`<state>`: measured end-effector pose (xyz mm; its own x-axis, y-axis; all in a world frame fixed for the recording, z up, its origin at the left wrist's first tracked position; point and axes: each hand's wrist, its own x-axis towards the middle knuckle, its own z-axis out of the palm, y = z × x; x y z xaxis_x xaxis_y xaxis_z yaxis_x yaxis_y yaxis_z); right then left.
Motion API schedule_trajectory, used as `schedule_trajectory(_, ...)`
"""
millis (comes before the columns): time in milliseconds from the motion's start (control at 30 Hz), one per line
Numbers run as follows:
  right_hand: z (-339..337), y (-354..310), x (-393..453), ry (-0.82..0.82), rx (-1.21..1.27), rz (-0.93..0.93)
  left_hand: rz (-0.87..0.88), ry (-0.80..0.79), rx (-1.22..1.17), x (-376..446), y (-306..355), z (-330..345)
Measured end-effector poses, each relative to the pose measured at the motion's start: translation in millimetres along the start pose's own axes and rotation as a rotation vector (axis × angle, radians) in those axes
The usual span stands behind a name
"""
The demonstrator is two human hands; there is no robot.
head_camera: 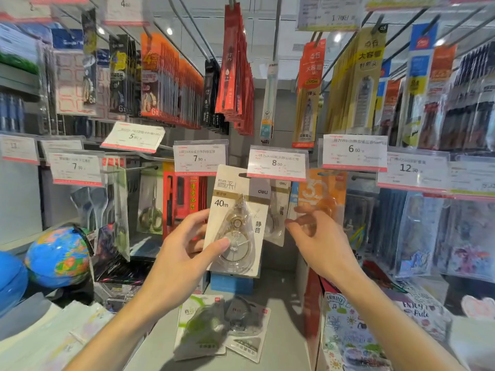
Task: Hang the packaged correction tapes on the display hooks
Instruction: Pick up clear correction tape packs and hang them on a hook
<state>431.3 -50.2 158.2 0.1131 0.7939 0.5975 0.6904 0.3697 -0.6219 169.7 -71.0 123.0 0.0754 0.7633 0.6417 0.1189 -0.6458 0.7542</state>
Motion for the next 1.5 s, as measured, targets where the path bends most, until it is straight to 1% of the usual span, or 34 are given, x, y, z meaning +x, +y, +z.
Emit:
schedule_trajectory(67,-5.9,0.5,-10.0,-0.082,0.184,0.016,-0.009,-0.006,-0.036,-0.6,-0.5,8.3)
schedule_trajectory(133,-7.8,-4.3,-20.3,-0.211,0.385,0.019,-0.02,-0.024,-0.06,-1.2,-1.4,18.8)
schedule_trajectory(200,-6.3,-8.4,-28.5,-0.29,0.504,0.011,-0.023,-0.056,-0.061,-2.8,-1.5,29.8)
schedule_trajectory(333,-5.0,-8.5,-35.3,-0.322,0.666,0.059,-0.027,-0.11,-0.027,-6.0,-3.9,42.1)
schedule_trajectory(400,-8.0,-6.4,-35.7,-0.329,0.704,0.092,-0.009,-0.128,0.034,-5.4,-3.6,42.5)
schedule_trajectory(500,-17.2,0.6,-33.7,-0.321,0.687,0.091,0.021,-0.124,0.107,1.8,4.0,38.5)
schedule_trajectory(667,-38.2,10.2,-29.3,-0.238,0.655,0.029,0.139,-0.064,0.185,34.2,34.4,26.1)
schedule_trajectory(867,-47.0,14.7,-26.0,-0.228,0.63,-0.007,0.27,-0.05,0.263,57.5,67.3,17.8)
schedule_trajectory(1167,-29.7,-4.7,-8.8,-0.241,0.575,-0.049,0.276,-0.048,0.262,58.6,79.7,11.6)
schedule_trajectory(1500,-14.4,-7.9,5.1,-0.165,0.552,-0.012,0.259,-0.07,0.243,51.4,73.8,13.9)
